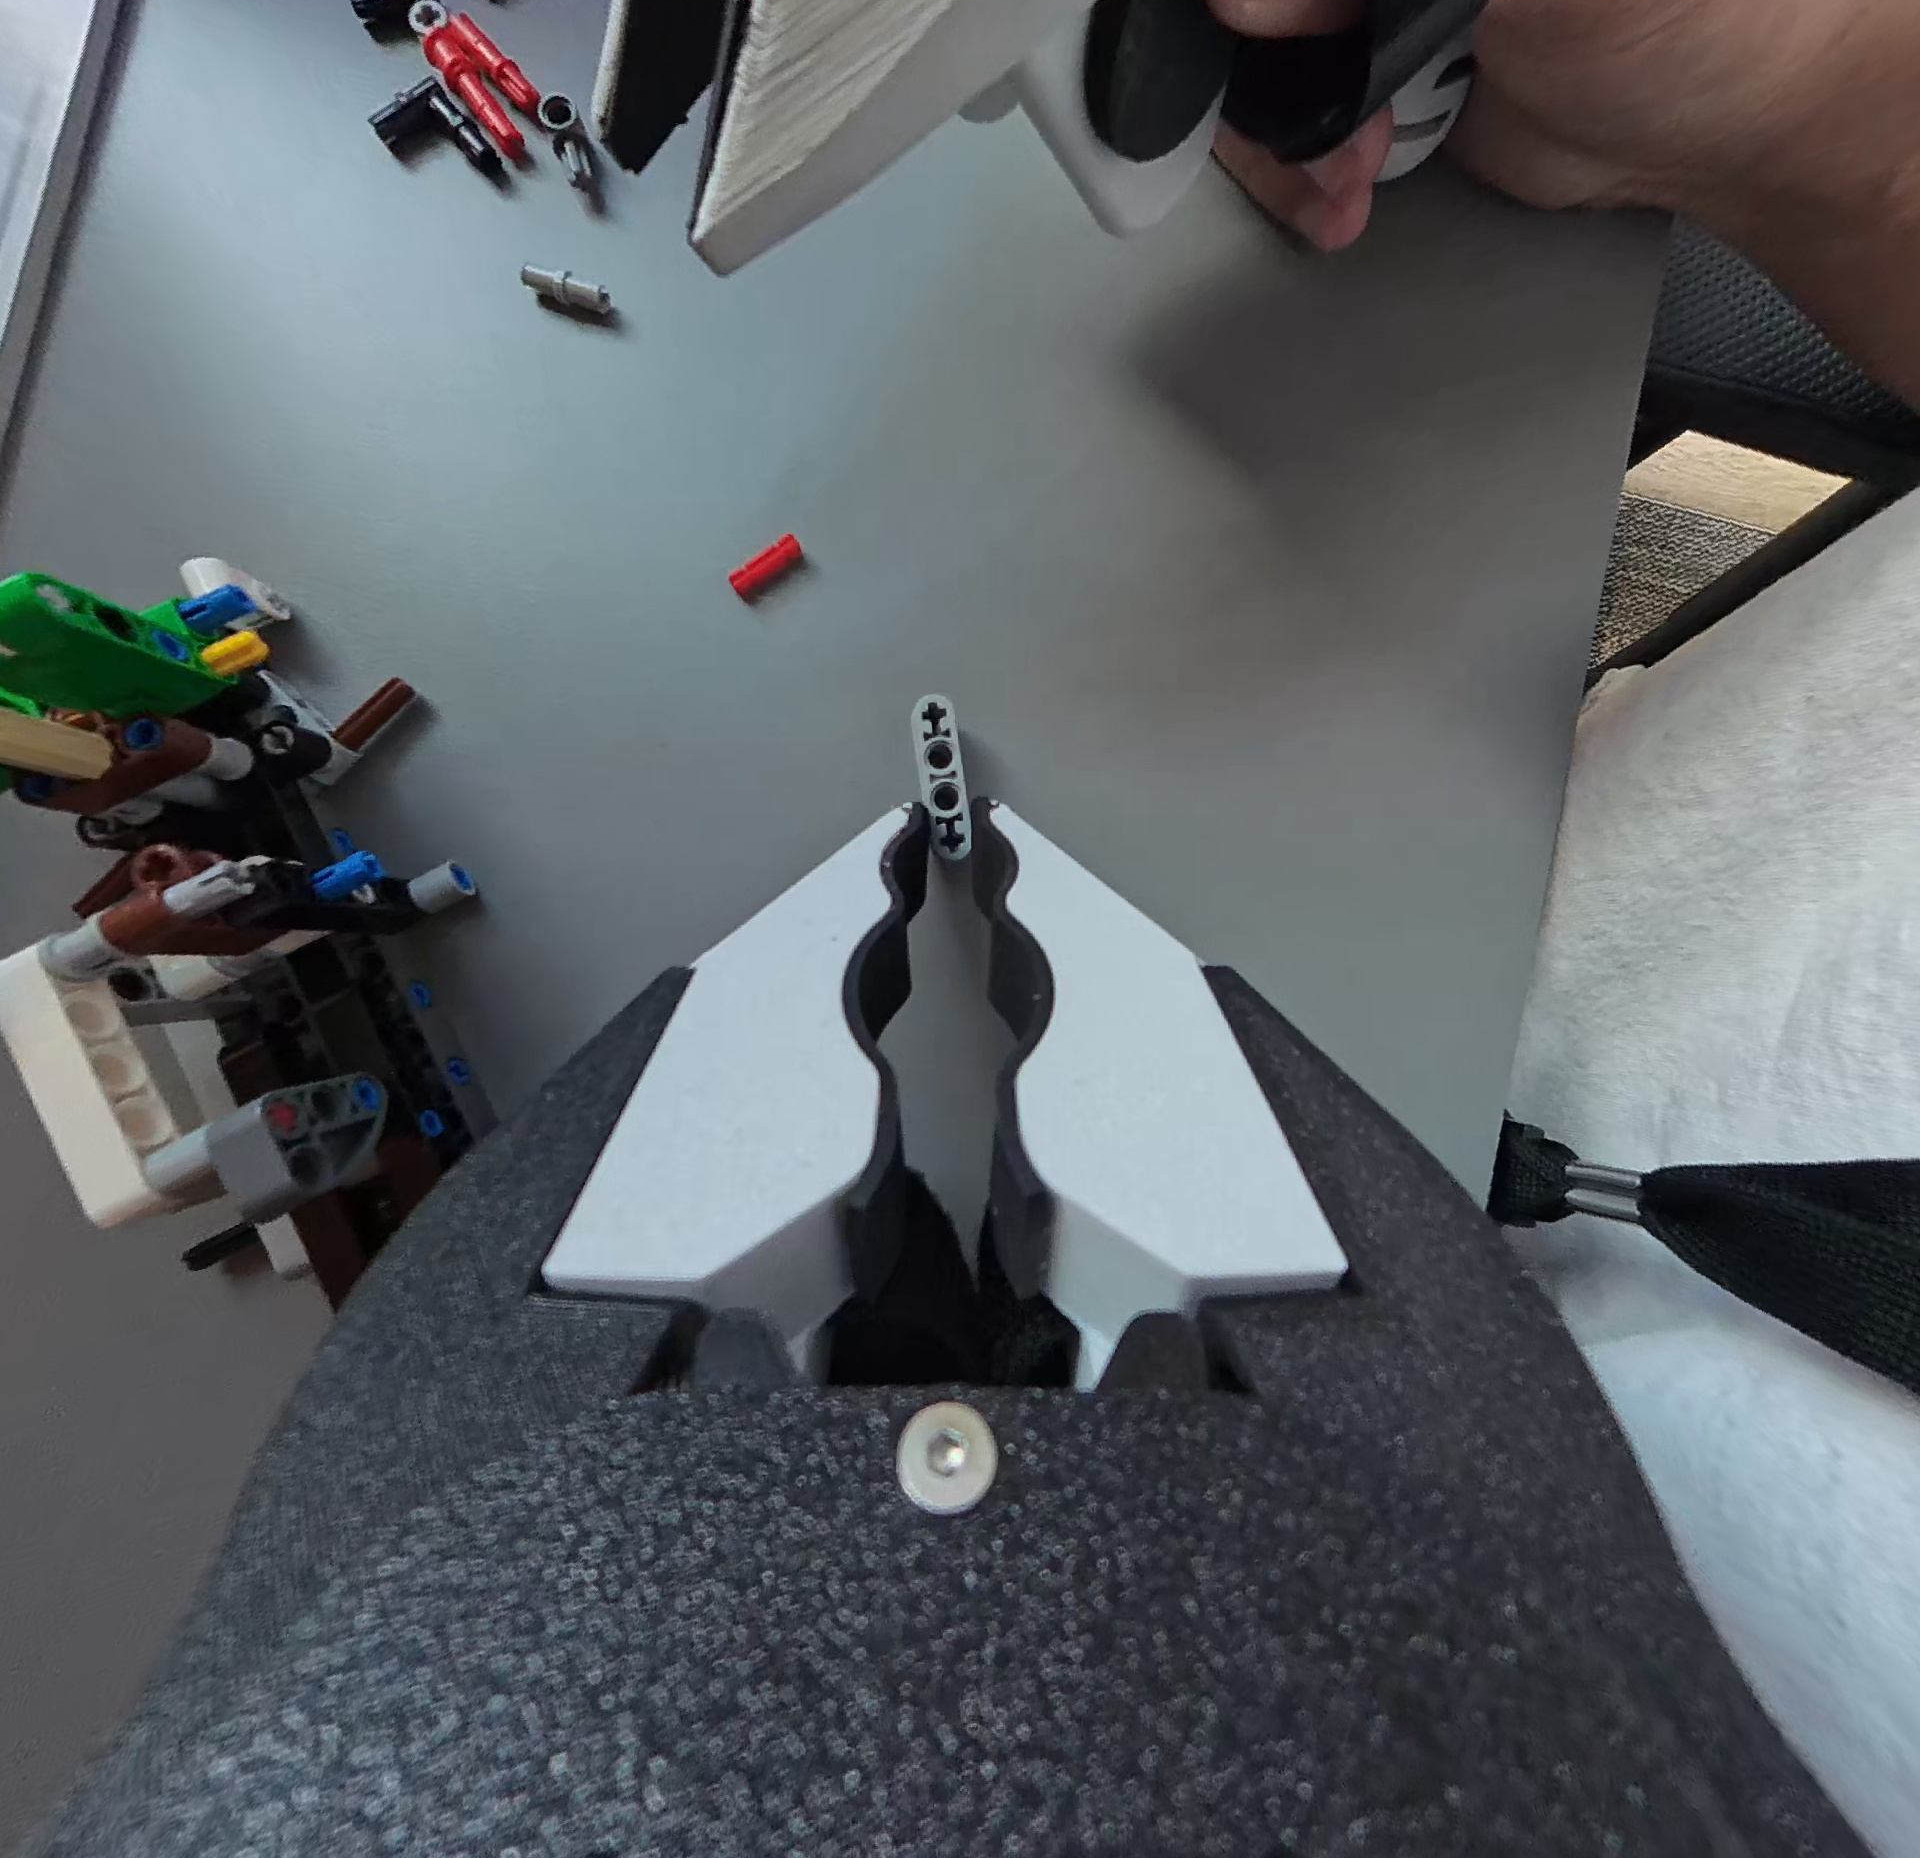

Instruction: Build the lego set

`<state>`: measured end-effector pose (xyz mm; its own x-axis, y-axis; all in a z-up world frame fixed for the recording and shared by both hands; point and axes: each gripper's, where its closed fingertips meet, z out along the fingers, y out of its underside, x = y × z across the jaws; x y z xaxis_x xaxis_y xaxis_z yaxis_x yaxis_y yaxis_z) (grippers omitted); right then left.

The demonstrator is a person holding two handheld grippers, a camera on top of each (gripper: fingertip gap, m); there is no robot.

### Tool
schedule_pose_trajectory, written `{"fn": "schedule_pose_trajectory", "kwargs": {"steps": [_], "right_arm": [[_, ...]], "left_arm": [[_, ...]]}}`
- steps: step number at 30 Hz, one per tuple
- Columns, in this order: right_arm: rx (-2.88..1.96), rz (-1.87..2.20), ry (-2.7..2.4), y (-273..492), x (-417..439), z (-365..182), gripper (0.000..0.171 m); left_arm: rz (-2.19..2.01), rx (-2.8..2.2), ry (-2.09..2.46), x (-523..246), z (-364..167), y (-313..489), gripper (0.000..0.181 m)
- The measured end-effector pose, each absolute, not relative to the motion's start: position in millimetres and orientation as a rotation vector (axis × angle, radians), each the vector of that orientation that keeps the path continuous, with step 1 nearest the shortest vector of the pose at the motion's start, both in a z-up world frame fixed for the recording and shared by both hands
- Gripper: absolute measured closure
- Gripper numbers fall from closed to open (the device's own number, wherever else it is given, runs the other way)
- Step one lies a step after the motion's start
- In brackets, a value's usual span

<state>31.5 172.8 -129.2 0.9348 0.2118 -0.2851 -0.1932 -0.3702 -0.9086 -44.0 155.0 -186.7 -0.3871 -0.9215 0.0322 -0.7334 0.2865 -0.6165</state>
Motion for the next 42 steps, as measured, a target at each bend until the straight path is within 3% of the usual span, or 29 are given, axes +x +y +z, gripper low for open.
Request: {"fn": "schedule_pose_trajectory", "kwargs": {"steps": [42], "right_arm": [[-1.907, 0.44, -0.01, 172.6, 30.8, -130.1, 0.147]], "left_arm": [[-0.887, -1.479, 2.145, -42.3, -174.7, 155.9, 0.175]]}}
